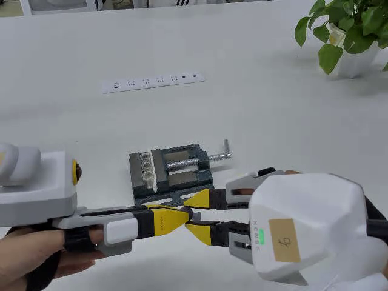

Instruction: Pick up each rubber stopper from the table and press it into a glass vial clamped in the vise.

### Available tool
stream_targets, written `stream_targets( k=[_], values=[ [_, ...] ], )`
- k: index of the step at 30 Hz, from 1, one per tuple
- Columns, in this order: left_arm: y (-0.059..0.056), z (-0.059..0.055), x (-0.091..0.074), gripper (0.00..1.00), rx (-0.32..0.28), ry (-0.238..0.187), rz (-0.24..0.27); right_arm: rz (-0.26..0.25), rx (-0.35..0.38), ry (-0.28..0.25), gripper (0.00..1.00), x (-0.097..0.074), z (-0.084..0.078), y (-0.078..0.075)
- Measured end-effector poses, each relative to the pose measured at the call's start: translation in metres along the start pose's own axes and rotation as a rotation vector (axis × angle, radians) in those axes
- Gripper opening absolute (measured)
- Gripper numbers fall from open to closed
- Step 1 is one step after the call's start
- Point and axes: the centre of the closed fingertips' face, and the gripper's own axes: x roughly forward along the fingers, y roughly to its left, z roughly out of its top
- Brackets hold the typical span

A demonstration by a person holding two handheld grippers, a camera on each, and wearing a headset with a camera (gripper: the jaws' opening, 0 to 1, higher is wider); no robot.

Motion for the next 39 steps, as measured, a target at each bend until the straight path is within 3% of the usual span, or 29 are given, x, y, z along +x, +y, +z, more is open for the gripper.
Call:
stream_targets(
  k=[7, 11, 12, 15, 17, 19, 21, 25, 27, 32, 35, 39],
  values=[
    [0.004, 0.0, -0.005, 0.3, 0.145, 0.018, 0.034, 0.02, 0.069, -0.009, 0.08, -0.002, -0.008, -0.001],
    [0.007, 0.001, -0.011, 0.33, 0.342, 0.046, 0.071, 0.047, 0.191, -0.067, 0.08, -0.008, -0.006, -0.003],
    [0.008, 0.001, -0.011, 0.33, 0.368, 0.05, 0.077, 0.058, 0.216, -0.075, 0.08, -0.01, -0.006, -0.004],
    [0.007, 0.002, -0.013, 0.31, 0.522, 0.076, 0.104, 0.085, 0.338, -0.132, 0.08, -0.016, -0.002, -0.008],
    [0.005, 0.003, -0.013, 0.28, 0.576, 0.084, 0.117, 0.092, 0.395, -0.151, 0.08, -0.018, -0.002, -0.011],
    [0.001, 0.004, -0.011, 0.25, 0.578, 0.072, 0.115, 0.103, 0.45, -0.173, 0.08, -0.02, -0.001, -0.013],
    [0.002, 0.007, -0.01, 0.2, 0.664, 0.083, 0.133, 0.126, 0.511, -0.194, 0.08, -0.021, 0.0, -0.013],
    [-0.009, 0.007, -0.006, 0.18, 0.69, 0.08, 0.11, 0.174, 0.628, -0.233, 0.08, -0.022, 0.002, -0.009],
    [-0.01, 0.006, -0.005, 0.15, 0.737, 0.102, 0.111, 0.179, 0.647, -0.238, 0.07, -0.022, 0.001, -0.009],
    [-0.017, 0.001, -0.002, 0.15, 0.767, 0.125, 0.093, 0.207, 0.721, -0.249, 0.07, -0.02, 0.001, -0.006],
    [-0.018, -0.005, 0.0, 0.15, 0.836, 0.177, 0.096, 0.23, 0.773, -0.27, 0.07, -0.019, 0.005, -0.004],
    [-0.02, -0.005, 0.002, 0.12, 0.841, 0.177, 0.095, 0.245, 0.819, -0.283, 0.07, -0.018, 0.006, -0.002]
  ],
)
